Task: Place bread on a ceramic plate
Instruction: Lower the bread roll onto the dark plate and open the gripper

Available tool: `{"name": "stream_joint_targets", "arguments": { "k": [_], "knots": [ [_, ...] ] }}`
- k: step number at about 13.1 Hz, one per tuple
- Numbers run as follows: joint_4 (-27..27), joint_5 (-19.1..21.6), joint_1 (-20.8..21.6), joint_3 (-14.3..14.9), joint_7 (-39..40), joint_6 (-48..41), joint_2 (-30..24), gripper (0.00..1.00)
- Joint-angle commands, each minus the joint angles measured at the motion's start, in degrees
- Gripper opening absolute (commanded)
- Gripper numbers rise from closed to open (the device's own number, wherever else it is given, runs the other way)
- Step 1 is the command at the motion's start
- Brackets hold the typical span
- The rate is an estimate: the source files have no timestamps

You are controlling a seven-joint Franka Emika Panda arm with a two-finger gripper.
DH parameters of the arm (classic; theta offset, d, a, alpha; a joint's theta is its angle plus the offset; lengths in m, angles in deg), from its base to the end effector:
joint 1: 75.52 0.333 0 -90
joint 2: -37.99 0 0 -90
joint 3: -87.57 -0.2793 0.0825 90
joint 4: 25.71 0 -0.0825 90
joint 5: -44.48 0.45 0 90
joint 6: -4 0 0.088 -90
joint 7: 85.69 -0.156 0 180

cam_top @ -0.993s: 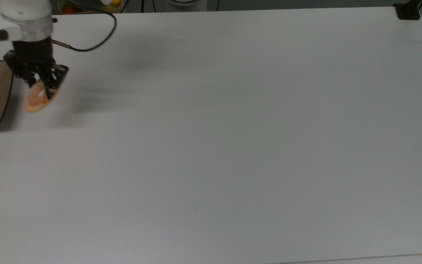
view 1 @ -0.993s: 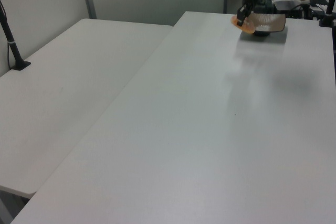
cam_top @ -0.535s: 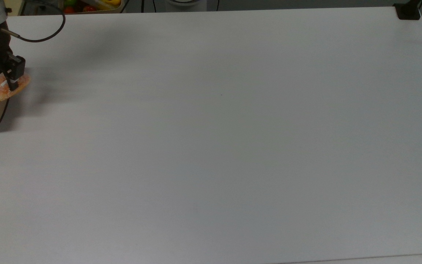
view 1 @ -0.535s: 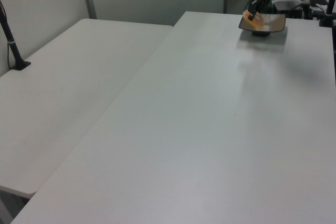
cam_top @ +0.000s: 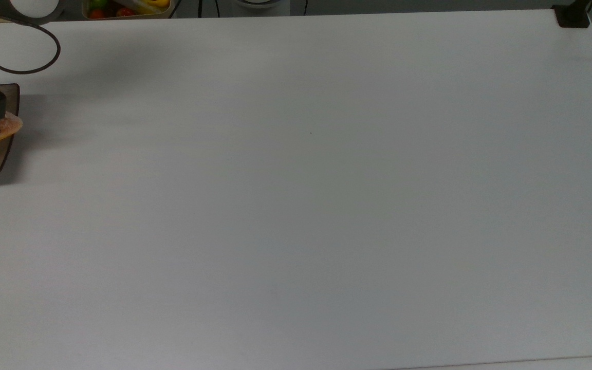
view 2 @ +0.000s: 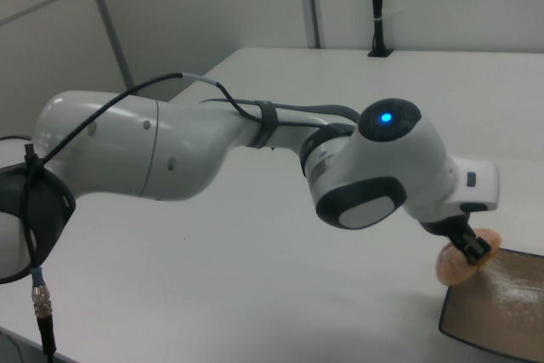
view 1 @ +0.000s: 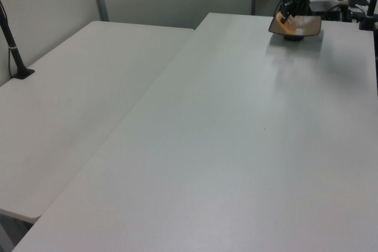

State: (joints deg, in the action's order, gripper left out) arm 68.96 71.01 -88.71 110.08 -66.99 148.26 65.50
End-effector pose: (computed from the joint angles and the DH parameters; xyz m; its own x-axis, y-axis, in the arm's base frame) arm 0.6435 -0.4231 0.2866 0.7614 -0.4756 0.4405 -0.4923 -0.8663 -0.0843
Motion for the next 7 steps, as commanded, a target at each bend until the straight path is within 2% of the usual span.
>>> {"name": "stream_joint_targets", "arguments": {
  "k": [1,3,4,5,6,7],
  "knots": [
    [-0.9,1.9,-0.8,-0.2,0.9,2.6,1.9,0.40],
    [-0.9,2.0,-1.0,-0.2,0.9,2.6,2.0,0.48],
    [-0.9,2.0,-1.0,-0.2,0.9,2.6,2.0,0.60],
    [-0.9,2.0,-1.0,-0.2,0.9,2.6,2.0,0.84],
    [-0.9,1.8,-1.0,-0.1,1.0,2.7,2.0,1.00],
    [-0.9,1.9,-1.0,-0.1,1.0,2.7,2.0,1.00]
  ]
}}
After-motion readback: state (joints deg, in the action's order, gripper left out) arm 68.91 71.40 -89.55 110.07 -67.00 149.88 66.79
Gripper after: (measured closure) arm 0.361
